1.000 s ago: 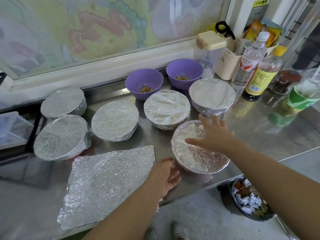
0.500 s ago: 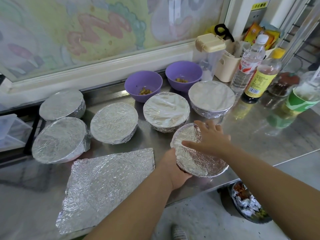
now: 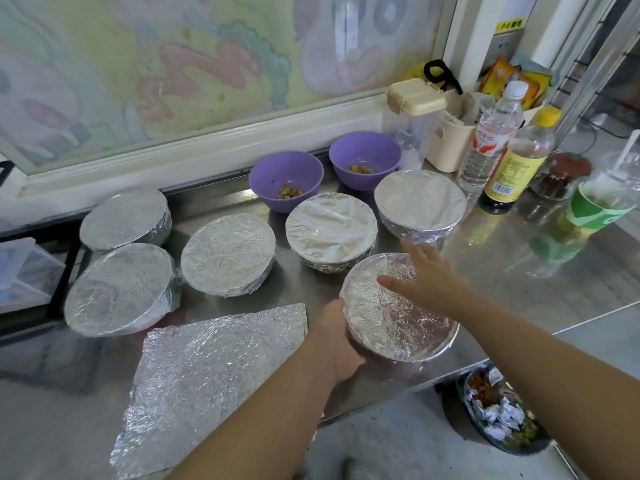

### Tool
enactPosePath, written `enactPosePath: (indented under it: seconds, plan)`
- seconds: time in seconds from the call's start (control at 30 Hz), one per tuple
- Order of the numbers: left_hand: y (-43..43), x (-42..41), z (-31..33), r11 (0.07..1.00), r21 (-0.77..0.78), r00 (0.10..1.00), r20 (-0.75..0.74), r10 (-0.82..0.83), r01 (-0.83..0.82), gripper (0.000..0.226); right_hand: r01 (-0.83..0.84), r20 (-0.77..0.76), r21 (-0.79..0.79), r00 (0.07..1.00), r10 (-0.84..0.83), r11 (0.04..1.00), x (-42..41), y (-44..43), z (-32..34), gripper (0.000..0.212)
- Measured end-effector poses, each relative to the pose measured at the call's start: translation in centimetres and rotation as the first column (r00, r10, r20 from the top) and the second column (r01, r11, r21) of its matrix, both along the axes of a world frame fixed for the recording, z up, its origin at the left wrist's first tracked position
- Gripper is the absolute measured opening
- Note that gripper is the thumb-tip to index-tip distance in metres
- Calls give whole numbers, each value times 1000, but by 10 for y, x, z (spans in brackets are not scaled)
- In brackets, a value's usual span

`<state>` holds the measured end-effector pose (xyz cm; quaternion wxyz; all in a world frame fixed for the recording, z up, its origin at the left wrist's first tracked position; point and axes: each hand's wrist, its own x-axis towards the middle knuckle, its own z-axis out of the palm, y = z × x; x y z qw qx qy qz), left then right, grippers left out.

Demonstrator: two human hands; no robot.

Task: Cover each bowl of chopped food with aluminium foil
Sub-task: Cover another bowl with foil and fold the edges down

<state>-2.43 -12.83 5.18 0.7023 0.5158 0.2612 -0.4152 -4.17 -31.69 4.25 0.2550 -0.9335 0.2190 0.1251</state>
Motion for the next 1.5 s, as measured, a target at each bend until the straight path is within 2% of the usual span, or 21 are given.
enactPosePath:
  seconds: [0.07,0.1,0.13,0.17,0.2,0.27,0.37,0.43,0.67,0.83,0.87,0.93,1.0,1.1,1.17,1.23,1.5]
  plan:
    - [2,8,-13,991,96,978,195,77,-97,41,145,156,72,976,-154,987,-12,-4,-7,100]
    - [3,10,-12,981,169,949,314,35,-92,48,232,231,181,935,-270,956,-21,-5,-13,86]
    - [1,13,-18,971,228,902,431,-35,-71,51,304,285,340,869,-405,890,-31,-1,-18,73]
    - [-1,16,-26,963,267,872,479,-97,-39,49,353,296,498,790,-538,792,-39,3,-24,61]
    - [-4,18,-31,963,270,852,509,-122,-23,44,369,283,622,716,-638,691,-46,9,-28,50]
    - [-9,16,-27,965,261,827,543,-143,-5,37,381,225,743,632,-741,551,-53,15,-32,33]
    - [-11,16,-27,953,303,805,565,-179,0,34,380,97,852,564,-820,362,-52,15,-36,35]
    - [-12,15,-33,934,357,790,575,-212,-9,34,378,63,872,546,-836,312,-49,13,-39,30]
    - [-15,12,-38,898,437,781,576,-242,-45,35,411,118,829,534,-837,379,-46,15,-36,29]
    - [-7,1,-35,911,406,778,593,-205,-70,34,390,86,833,608,-789,392,-53,16,-30,28]
    - [-3,2,-33,919,389,781,593,-197,-63,33,379,99,822,640,-762,425,-53,13,-25,27]
    - [3,10,-29,926,376,759,615,-214,-44,33,356,226,680,730,-645,641,-48,-1,-18,25]
    - [5,22,-25,907,422,673,667,-318,10,36,263,320,523,821,-473,811,-33,-15,-9,33]
    - [-1,32,-19,842,534,555,682,-478,69,33,31,336,353,929,-157,935,-3,-21,-1,31]
    - [-6,33,-19,818,570,512,682,-522,75,32,-42,314,267,948,-46,963,11,-21,-2,27]
    - [-8,32,-22,815,573,498,684,-532,85,35,-48,296,242,955,-27,969,16,-23,-6,23]
    - [-11,23,-33,843,537,557,692,-459,28,34,-8,292,270,954,-74,963,17,-26,-24,19]
